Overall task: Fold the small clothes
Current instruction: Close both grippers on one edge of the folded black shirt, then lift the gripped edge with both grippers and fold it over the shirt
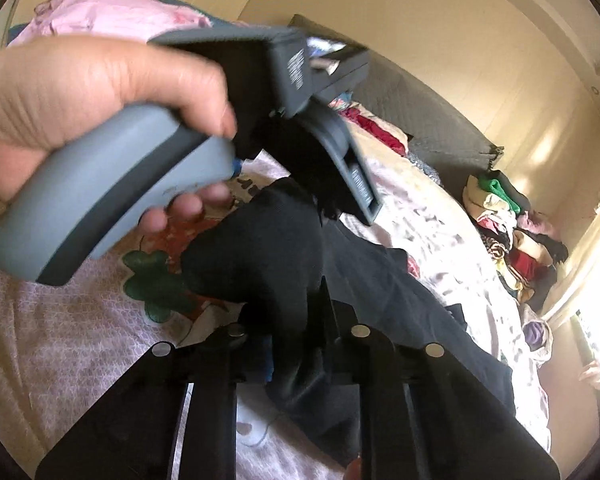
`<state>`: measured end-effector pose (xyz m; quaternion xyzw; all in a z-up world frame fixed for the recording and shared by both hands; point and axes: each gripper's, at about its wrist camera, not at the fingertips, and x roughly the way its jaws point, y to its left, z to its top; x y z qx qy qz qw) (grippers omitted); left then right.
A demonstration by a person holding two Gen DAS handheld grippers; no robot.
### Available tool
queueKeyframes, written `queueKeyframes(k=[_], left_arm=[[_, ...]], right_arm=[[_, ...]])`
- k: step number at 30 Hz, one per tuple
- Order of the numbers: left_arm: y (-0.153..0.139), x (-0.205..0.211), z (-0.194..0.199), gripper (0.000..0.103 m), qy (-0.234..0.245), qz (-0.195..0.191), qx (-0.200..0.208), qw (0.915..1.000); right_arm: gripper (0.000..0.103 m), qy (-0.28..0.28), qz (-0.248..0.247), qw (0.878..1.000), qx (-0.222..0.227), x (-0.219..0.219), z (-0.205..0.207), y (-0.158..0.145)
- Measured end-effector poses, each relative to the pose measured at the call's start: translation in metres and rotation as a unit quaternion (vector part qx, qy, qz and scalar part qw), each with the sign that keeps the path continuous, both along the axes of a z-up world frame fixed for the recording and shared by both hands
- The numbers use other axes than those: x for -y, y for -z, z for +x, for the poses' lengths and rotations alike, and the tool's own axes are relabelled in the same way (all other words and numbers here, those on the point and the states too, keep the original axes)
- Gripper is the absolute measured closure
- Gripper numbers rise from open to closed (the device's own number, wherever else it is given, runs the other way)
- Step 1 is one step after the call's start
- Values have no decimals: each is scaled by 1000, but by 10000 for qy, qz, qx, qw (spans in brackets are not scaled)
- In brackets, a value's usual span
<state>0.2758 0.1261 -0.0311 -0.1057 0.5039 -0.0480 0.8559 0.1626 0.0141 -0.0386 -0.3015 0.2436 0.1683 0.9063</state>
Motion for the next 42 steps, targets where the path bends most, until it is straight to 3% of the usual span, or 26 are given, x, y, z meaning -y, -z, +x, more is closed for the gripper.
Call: queueKeyframes(k=[9, 12, 14, 17, 25, 38, 42], left_arm=[[-4, 15, -7, 10, 193, -594, 14, 9980], [-14, 27, -14, 30, 359, -747, 167, 9964], [-23, 38, -21, 61, 528, -837, 298, 9946], [-35, 58, -32, 75, 683, -645, 586, 9938], [-55, 85, -50, 80, 809, -596, 992, 9900], [-78, 111, -61, 81, 784, -778, 1081, 9880], [-86, 127, -60, 81, 841, -630, 1081, 9886]], right_arm=[[90, 287, 391, 9985, 272, 25, -22, -13], [90, 418, 508, 9972, 343, 37, -27, -15], [91, 465, 576, 9966, 358, 43, -29, -16], [91, 560, 629, 9953, 484, 52, -38, -19], [92, 766, 852, 9908, 727, 83, -53, -24], [92, 967, 1186, 9847, 831, 119, -66, -35], [92, 1078, 1359, 9813, 830, 129, -64, -40]])
